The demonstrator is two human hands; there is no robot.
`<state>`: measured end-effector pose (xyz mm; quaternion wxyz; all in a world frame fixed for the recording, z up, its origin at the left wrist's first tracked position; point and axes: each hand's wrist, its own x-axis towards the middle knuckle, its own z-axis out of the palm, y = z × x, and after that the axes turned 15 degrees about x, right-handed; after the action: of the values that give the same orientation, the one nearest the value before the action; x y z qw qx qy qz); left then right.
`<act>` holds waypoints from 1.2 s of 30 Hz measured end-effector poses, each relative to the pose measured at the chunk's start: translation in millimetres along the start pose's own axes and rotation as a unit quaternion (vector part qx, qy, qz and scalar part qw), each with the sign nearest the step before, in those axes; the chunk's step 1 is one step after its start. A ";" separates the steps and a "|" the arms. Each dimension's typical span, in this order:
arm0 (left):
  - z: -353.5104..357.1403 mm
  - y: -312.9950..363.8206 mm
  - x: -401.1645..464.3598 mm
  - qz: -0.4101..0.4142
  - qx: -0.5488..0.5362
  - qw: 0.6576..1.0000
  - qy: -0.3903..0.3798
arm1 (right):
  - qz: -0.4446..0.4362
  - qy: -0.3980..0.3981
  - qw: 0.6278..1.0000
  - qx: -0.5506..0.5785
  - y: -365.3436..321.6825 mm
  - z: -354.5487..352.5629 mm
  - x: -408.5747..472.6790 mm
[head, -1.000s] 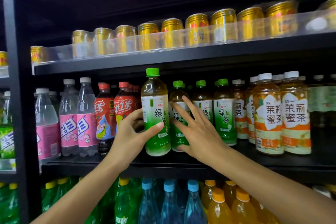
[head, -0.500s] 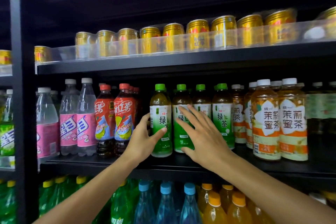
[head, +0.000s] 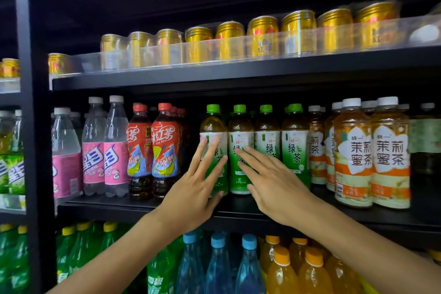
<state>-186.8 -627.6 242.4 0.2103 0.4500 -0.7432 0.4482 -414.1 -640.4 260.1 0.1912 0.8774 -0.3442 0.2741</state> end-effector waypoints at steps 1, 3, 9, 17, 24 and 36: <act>1.2 -2.5 2.4 0.006 0.007 1.000 -0.013 | 0.002 -0.005 1.000 -0.003 0.0 0.8 1.6; 3.7 -8.5 8.0 0.013 0.018 0.999 -0.040 | 0.005 -0.023 1.000 0.003 -0.6 1.0 4.4; 14.8 -11.6 19.4 -0.005 0.018 0.994 -0.106 | 0.016 -0.040 0.999 0.025 3.4 -2.9 1.1; 9.4 11.4 28.0 -0.001 -0.010 0.993 -0.121 | 0.135 -0.076 0.987 0.034 28.9 -12.7 -27.3; 16.9 14.3 31.7 -0.014 -0.005 0.987 -0.160 | 0.154 -0.105 0.981 0.048 29.3 -15.5 -24.2; -30.2 14.9 11.0 -0.054 -0.067 0.984 -0.156 | 0.134 -0.047 0.974 0.179 4.2 -45.7 -52.9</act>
<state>-207.9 -604.1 258.6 0.1453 0.5388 -0.7699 0.3096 -465.4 -592.9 263.8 -0.0237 0.8553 -0.4121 0.3131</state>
